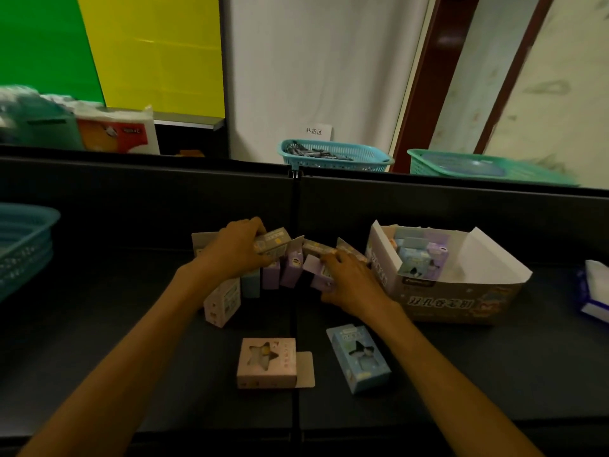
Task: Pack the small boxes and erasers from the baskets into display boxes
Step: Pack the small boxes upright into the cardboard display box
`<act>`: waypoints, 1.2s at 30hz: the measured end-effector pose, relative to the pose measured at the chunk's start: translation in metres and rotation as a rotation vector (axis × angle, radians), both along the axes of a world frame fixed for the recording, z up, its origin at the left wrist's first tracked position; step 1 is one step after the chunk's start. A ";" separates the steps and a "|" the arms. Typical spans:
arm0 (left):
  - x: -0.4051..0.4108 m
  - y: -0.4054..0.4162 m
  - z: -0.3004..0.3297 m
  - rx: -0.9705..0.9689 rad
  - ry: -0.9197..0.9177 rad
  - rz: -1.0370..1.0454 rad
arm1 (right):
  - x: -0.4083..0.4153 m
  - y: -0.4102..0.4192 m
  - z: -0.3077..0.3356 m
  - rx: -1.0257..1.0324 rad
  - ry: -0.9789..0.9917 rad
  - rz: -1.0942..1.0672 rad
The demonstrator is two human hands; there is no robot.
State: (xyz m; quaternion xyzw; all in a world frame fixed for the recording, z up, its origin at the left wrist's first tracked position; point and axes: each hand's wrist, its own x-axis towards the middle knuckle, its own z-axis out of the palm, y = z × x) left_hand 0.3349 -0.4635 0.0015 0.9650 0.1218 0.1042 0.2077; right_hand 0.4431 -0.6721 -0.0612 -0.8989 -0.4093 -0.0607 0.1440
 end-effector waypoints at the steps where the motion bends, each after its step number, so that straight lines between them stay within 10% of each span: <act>1: -0.001 0.000 0.000 -0.029 -0.005 0.002 | -0.001 -0.001 0.004 0.044 0.024 0.013; 23: 0.019 -0.054 0.019 -0.312 -0.295 -0.157 | 0.010 -0.101 0.106 0.761 0.195 -0.089; 36: 0.085 -0.175 0.054 -0.292 -0.455 -0.225 | 0.108 -0.217 0.100 0.627 0.236 -0.136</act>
